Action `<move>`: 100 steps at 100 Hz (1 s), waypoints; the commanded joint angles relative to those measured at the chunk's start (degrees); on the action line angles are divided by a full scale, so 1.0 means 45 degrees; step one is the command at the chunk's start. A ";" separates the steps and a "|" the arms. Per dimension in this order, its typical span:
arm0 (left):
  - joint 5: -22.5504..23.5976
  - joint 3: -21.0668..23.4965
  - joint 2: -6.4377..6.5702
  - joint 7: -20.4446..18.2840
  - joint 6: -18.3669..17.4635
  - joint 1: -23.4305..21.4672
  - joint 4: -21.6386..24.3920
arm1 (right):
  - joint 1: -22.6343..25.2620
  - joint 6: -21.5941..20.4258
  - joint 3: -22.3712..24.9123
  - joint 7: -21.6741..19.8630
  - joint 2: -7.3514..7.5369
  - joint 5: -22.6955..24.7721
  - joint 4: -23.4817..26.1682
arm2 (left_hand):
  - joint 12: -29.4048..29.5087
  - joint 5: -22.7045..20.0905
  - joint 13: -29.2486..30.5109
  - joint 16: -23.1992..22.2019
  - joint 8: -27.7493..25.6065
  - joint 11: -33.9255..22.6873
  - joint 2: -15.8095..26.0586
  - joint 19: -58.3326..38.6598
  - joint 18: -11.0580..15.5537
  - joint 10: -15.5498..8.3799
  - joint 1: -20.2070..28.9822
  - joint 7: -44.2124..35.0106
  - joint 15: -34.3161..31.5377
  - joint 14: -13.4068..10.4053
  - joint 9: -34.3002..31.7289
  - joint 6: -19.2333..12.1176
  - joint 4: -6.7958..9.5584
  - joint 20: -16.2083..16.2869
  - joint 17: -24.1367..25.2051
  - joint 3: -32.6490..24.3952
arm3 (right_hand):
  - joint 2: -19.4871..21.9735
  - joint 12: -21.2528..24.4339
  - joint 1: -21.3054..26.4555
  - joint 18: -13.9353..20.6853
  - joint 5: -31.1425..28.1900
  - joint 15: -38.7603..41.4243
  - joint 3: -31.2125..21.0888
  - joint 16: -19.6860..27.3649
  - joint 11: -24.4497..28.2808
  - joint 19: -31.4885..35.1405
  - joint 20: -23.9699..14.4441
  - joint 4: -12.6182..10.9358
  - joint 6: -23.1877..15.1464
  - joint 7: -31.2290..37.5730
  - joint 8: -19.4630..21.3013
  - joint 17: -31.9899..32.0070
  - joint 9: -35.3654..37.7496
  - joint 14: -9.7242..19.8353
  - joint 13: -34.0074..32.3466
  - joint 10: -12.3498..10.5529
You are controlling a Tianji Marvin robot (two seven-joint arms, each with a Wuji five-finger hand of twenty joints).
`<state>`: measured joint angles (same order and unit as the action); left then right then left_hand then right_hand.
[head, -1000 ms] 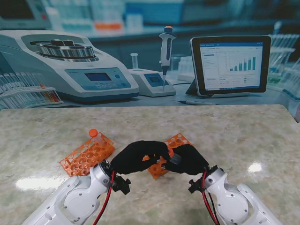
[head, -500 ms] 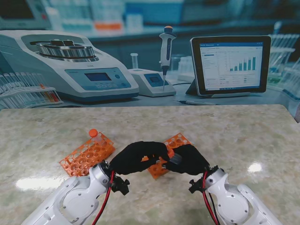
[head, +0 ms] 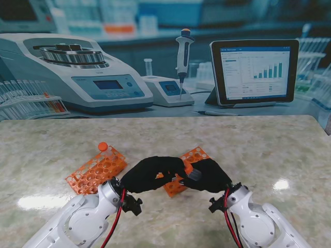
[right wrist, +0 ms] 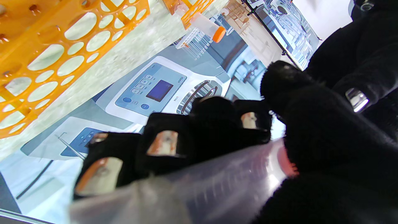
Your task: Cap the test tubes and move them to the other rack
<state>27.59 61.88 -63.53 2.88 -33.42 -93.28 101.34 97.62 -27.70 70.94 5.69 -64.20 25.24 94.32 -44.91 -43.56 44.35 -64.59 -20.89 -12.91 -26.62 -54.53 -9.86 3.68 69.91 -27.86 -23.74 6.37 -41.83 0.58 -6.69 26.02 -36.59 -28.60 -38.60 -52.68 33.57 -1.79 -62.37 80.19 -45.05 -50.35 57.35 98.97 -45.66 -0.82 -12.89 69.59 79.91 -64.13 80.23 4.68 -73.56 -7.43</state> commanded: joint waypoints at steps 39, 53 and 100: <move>-0.0178 -0.0004 0.0104 -0.0413 -0.0023 -0.0171 0.0078 | 0.0044 0.0005 -0.0006 0.0098 -0.0088 0.0027 0.0073 | 0.0228 -0.0005 0.0402 0.0235 0.0242 -0.0544 0.0341 0.0209 0.0301 0.0162 0.0902 0.0419 -0.0138 -0.0380 -0.0189 -0.0184 0.0699 0.0911 -0.0020 0.0399 | 0.0365 -0.0173 0.0624 0.1098 -0.0129 0.2674 0.0122 -0.0918 -0.0024 0.3551 -0.0483 0.0236 -0.0396 0.0717 0.0286 -0.1032 0.0507 0.1144 -0.0483 -0.0048; -0.0044 0.0138 0.0131 -0.0438 -0.0073 -0.0311 0.0222 | 0.0063 -0.0005 0.0021 0.0111 -0.0089 0.0044 0.0076 | 0.0210 -0.0017 0.0413 0.0265 0.0241 -0.0521 0.0393 0.0205 0.0316 0.0153 0.0903 0.0425 -0.0139 -0.0382 -0.0189 -0.0190 0.0737 0.1006 -0.0038 0.0466 | 0.0362 -0.0178 0.0618 0.1096 -0.0129 0.2672 0.0128 -0.0917 -0.0020 0.3550 -0.0483 0.0238 -0.0396 0.0717 0.0286 -0.1032 0.0508 0.1143 -0.0483 -0.0063; -0.0020 0.0148 0.0111 -0.0343 -0.0157 -0.0357 0.0213 | 0.0066 -0.0020 0.0052 0.0199 -0.0106 0.0077 0.0060 | 0.0208 0.0002 0.0374 0.0267 0.0243 -0.0457 0.0613 0.0318 0.0239 0.0106 0.0903 0.0458 -0.0103 -0.0381 -0.0158 -0.0221 0.0813 0.1167 0.0097 0.0749 | 0.0378 -0.0183 0.0616 0.1096 -0.0126 0.2672 0.0136 -0.0917 -0.0017 0.3550 -0.0482 0.0237 -0.0414 0.0717 0.0291 -0.1032 0.0512 0.1143 -0.0483 -0.0048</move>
<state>27.24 62.69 -63.09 1.53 -33.97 -94.34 102.37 97.74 -27.70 71.21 6.51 -64.27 25.70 94.22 -44.90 -43.56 44.36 -63.91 -20.21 -12.54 -25.33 -54.53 -9.86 4.59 69.99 -27.14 -23.74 6.28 -41.07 0.58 -4.41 28.90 -36.57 -26.25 -38.60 -52.68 33.57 -1.79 -62.37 80.19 -45.05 -50.35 57.33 98.99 -45.66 -0.81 -12.89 69.55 79.47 -64.13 80.23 4.67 -73.56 -7.43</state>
